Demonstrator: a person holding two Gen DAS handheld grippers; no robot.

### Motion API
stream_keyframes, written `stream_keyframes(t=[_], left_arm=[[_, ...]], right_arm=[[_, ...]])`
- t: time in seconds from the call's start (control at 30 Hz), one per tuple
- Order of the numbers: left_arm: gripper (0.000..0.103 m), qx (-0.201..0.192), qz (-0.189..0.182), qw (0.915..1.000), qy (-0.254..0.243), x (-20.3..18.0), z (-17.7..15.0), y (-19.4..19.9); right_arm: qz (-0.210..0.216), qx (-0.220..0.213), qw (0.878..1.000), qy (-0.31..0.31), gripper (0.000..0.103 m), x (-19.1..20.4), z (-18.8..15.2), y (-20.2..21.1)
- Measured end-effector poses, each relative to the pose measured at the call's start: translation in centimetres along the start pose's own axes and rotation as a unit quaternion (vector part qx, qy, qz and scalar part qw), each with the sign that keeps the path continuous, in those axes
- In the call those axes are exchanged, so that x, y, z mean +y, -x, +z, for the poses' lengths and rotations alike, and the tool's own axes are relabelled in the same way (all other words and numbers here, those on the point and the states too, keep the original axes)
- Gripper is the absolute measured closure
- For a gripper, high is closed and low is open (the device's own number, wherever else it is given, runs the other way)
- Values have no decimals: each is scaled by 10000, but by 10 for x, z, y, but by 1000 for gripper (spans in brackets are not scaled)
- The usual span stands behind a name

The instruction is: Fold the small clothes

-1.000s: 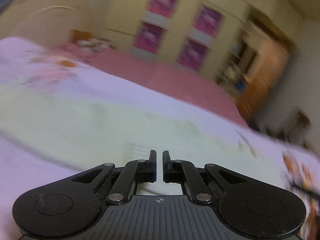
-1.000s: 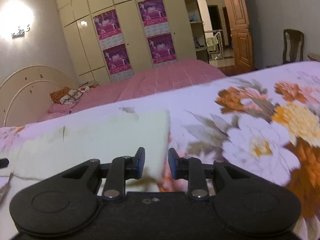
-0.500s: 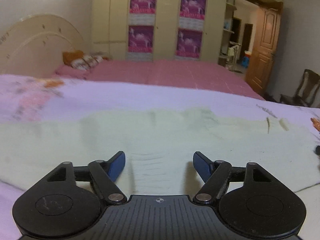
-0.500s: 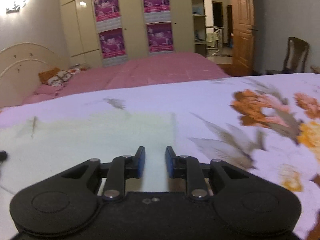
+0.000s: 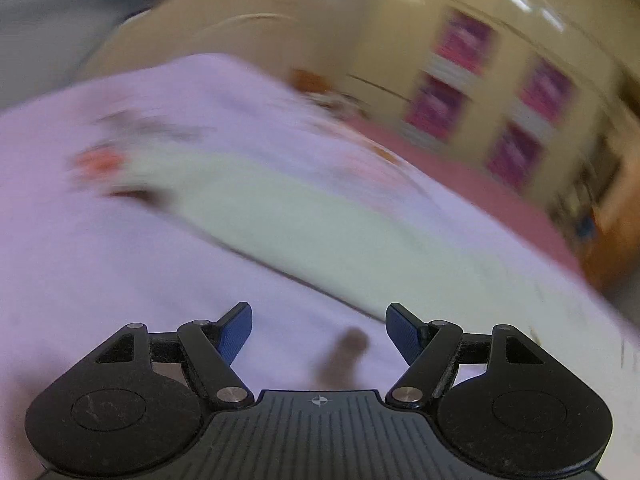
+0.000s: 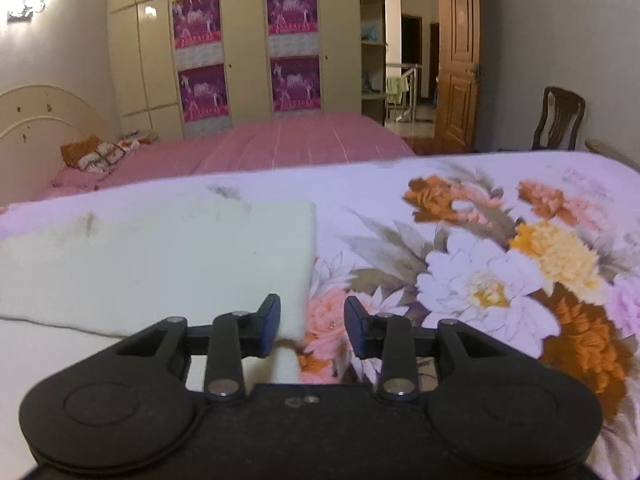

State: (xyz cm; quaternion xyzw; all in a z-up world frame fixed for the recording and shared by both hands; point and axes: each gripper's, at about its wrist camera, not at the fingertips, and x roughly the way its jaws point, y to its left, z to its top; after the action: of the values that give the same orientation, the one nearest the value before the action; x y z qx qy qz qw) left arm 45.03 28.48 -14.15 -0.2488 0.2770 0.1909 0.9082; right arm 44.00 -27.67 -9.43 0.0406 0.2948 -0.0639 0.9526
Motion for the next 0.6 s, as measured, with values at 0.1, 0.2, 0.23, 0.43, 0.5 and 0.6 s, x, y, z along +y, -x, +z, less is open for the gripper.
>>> stream_keyframes(t=[0.1,0.2,0.23,0.43,0.5,0.6], left_arm=[[50,-83,-227,9905,1357,69,24,-10],[50,-185,-416,9787,2003,101,32,-20],[50,-205,-453,9767,2090,106,34,-23],[54,-274,-590,9675,2445,117,42,-49],[101,-140,-703,9694,2347,116,51,-62],[100,-232,-1045,9795,1709,93,70,-61]], right_arm=[[-14,118,9999,-73,68,10,-7,5],[76,235,9996,-164,68,27,-12,6],[114,256,9995,-163,69,37,-14,8],[294,224,9992,-143,68,67,-6,5],[336,229,9990,-190,68,71,-1,0],[383,229,9986,-274,68,74,4,-4]])
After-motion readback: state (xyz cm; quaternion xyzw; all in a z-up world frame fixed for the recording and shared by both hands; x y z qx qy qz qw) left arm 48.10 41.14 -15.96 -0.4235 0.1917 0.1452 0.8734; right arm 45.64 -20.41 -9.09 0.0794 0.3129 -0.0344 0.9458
